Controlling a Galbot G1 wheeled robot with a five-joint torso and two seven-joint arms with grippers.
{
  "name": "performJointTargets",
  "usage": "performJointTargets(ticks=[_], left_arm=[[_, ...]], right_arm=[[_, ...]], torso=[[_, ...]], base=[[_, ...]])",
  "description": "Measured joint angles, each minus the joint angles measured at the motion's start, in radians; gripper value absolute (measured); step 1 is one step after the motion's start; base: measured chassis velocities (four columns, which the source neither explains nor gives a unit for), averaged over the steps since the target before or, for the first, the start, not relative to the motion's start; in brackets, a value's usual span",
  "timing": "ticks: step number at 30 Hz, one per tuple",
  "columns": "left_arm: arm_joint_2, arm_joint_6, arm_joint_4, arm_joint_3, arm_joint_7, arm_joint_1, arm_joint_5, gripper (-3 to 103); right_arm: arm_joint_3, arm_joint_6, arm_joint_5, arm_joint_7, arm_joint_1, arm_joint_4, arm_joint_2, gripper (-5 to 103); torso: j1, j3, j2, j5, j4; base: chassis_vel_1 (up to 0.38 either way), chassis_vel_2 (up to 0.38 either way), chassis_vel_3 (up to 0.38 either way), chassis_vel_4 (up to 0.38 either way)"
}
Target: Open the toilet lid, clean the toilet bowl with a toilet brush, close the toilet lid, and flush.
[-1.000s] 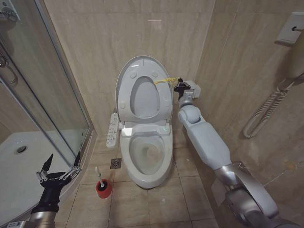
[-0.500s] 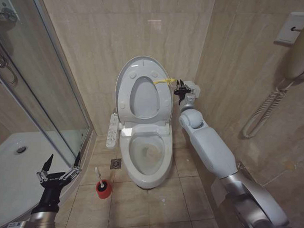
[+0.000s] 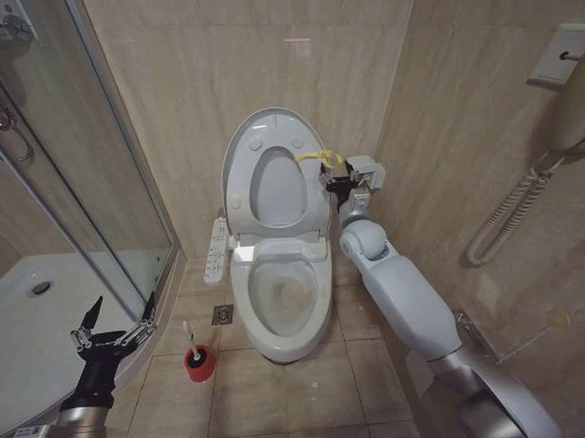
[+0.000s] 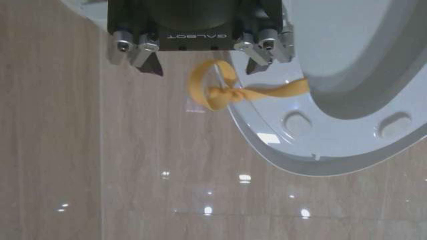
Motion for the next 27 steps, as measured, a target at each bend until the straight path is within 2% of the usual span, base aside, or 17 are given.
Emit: performJointTargets(ticks=[1, 2, 9, 10, 14, 21, 27], left_arm=[[0.0, 0.0, 0.0, 0.0, 0.0, 0.0, 0.0, 100], [0.0, 0.0, 0.0, 0.0, 0.0, 0.0, 0.0, 100], [0.0, 0.0, 0.0, 0.0, 0.0, 0.0, 0.0, 100], [0.0, 0.0, 0.0, 0.0, 0.0, 0.0, 0.0, 100], [0.0, 0.0, 0.0, 0.0, 0.0, 0.0, 0.0, 100], [0.0, 0.0, 0.0, 0.0, 0.0, 0.0, 0.0, 100], [0.0, 0.0, 0.0, 0.0, 0.0, 0.0, 0.0, 100]], right_arm=[[0.008, -0.001, 0.003, 0.003, -0.019, 0.017, -0.011, 65], [0.016, -0.001, 0.004, 0.005, -0.037, 0.031, -0.02, 92], [0.057, -0.005, 0.001, 0.022, -0.167, 0.138, -0.063, 92], [0.071, -0.006, 0.001, 0.022, -0.199, 0.164, -0.068, 100], [0.122, -0.005, -0.002, 0.022, -0.301, 0.229, -0.076, 100], [0.174, 0.005, -0.012, 0.017, -0.487, 0.353, -0.066, 100], [0.204, 0.046, -0.023, -0.003, -0.597, 0.438, -0.041, 100]], torso=[[0.0, 0.0, 0.0, 0.0, -0.0002], [0.0, 0.0, 0.0, 0.0, -0.0002], [0.0, 0.0, 0.0, 0.0003, -0.0003], [0.0, 0.0, 0.0, 0.0003, -0.0002], [0.0, 0.0, 0.0, 0.0002, -0.0003], [0.0, 0.0, 0.0, 0.0002, -0.0004], [0.0, 0.0, 0.0, 0.0001, 0.0]], base=[[0.0, 0.0, 0.0, 0.0], [0.0, 0.0, 0.0, 0.0], [0.0, 0.0, 0.0, 0.0], [0.0, 0.0, 0.0, 0.0], [0.0, 0.0, 0.0, 0.0], [0.0, 0.0, 0.0, 0.0], [0.0, 0.0, 0.0, 0.0]])
